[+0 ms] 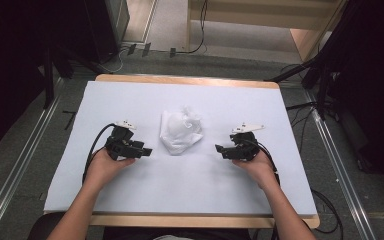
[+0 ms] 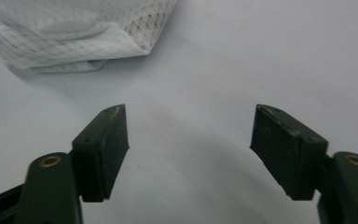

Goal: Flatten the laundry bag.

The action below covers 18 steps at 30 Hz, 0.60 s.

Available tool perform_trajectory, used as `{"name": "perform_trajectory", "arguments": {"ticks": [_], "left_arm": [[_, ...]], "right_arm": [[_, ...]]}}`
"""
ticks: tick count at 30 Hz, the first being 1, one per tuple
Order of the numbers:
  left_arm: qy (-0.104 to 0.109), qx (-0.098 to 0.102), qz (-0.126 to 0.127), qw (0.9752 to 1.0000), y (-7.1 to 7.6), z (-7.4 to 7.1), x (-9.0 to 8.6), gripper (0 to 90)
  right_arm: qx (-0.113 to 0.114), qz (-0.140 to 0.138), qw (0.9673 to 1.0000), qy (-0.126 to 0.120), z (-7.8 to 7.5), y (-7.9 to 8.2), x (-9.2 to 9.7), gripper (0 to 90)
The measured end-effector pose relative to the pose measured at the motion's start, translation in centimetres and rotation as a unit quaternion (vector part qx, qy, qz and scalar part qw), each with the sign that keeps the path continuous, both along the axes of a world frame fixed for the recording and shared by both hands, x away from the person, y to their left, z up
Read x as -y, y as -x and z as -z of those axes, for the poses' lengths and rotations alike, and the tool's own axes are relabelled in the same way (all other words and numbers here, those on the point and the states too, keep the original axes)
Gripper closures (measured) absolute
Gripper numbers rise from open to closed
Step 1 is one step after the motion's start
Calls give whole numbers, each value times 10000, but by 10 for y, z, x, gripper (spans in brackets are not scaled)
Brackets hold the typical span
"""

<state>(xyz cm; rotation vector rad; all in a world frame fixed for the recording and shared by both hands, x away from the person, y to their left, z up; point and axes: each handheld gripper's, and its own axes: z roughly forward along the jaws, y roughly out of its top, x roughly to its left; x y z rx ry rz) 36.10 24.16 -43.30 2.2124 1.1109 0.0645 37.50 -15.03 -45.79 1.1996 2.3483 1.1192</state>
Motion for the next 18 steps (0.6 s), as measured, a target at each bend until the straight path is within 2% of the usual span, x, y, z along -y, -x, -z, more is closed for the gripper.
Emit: {"name": "perform_trajectory", "arguments": {"ticks": [2, 7, 12, 18], "left_arm": [[-16, 54, 42, 10000, 1, -1, 0, 492], [147, 116, 27, 9998, -1, -5, -2, 477], [175, 159, 61, 9997, -2, -5, 0, 473], [178, 177, 120, 9996, 0, -5, 2, 461]], "right_arm": [[-36, -110, 9999, -6, -1, 0, 1, 381], [-164, -193, 9997, -32, -1, 0, 3, 436], [-457, -161, 9987, -183, -3, -4, 6, 465], [-449, -121, 9987, -185, -6, -5, 4, 485]]}}
